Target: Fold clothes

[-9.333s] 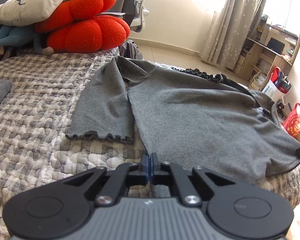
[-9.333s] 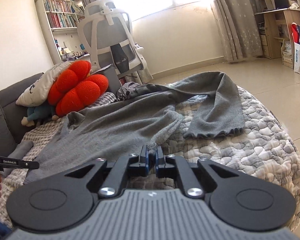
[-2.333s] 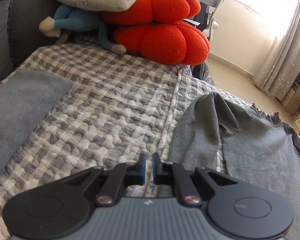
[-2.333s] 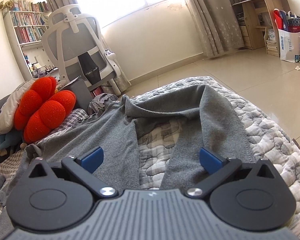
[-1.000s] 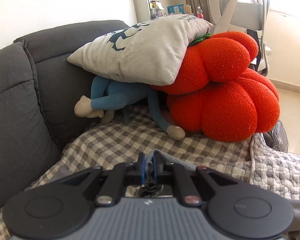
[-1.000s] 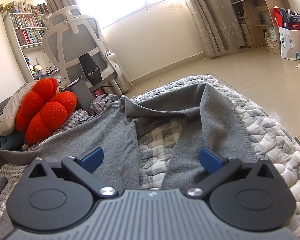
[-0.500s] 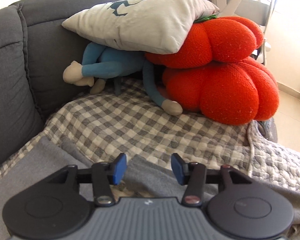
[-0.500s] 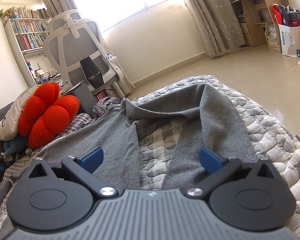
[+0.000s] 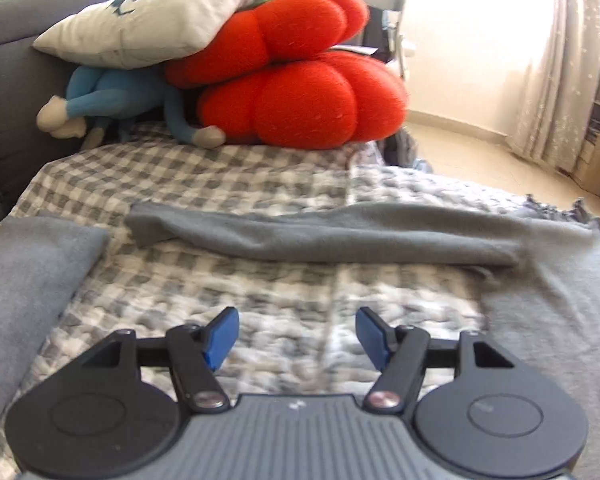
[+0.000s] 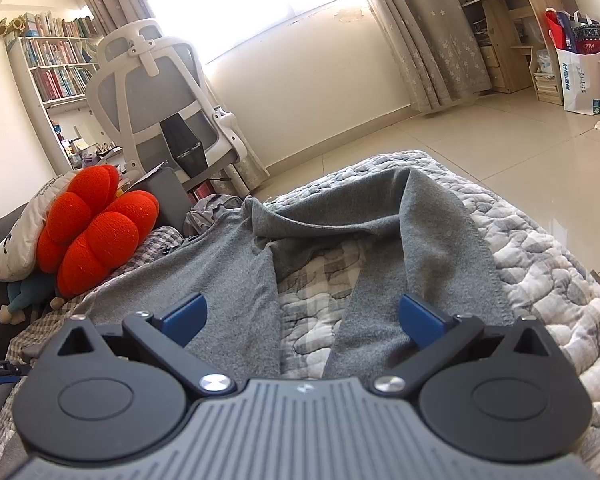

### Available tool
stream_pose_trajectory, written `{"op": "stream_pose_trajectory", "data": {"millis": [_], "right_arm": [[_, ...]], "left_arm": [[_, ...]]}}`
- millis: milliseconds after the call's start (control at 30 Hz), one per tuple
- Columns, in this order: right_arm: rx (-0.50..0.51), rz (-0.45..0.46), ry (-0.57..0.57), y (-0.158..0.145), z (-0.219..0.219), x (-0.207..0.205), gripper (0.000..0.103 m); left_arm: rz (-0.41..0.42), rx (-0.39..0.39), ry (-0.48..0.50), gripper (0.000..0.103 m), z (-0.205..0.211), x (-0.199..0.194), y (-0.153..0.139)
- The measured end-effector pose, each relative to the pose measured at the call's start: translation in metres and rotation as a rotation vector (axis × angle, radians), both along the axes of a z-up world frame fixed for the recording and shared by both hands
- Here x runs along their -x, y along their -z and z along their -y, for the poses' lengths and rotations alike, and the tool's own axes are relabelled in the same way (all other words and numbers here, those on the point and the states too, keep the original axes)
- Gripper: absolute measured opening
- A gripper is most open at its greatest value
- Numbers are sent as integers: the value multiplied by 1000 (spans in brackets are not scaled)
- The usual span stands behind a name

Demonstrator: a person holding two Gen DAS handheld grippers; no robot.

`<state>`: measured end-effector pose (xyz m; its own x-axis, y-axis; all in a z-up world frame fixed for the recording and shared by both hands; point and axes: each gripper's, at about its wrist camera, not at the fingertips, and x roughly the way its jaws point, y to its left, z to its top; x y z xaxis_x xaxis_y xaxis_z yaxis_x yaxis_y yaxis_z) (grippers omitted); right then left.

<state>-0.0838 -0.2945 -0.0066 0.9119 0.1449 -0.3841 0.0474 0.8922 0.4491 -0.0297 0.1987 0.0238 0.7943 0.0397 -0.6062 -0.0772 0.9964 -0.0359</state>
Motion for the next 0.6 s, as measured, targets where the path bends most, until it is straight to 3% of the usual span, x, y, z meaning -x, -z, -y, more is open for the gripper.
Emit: {"op": "stream_pose_trajectory", "data": {"millis": [67,167,267,400,433,500,533,600], "right_arm": [[0,0,0,0,0,0,103],[-1,0,0,0,-1,0,103],[-4,1,1,0,-1,-1,103],[-19,9,0,1,1,0,103],[-23,11,0,2,2,1,103],[-30,14,0,2,3,1,103],[-33,16,-1,2,3,1,103],[-40,19,-1,2,4,1,103]], "left_arm": [[53,1,71,79,30,7,-10],[30,-17,146,80,74,-4,-13],[-21,-2,156,73,95,-32,-2],[-58,87,85,69,92,-60,15],[-59,109,67,64,91,-65,19],[-61,128,85,28,92,-62,18],[-70,156,100,1,92,-62,18],[-79,188,72,0,89,-56,19]]}}
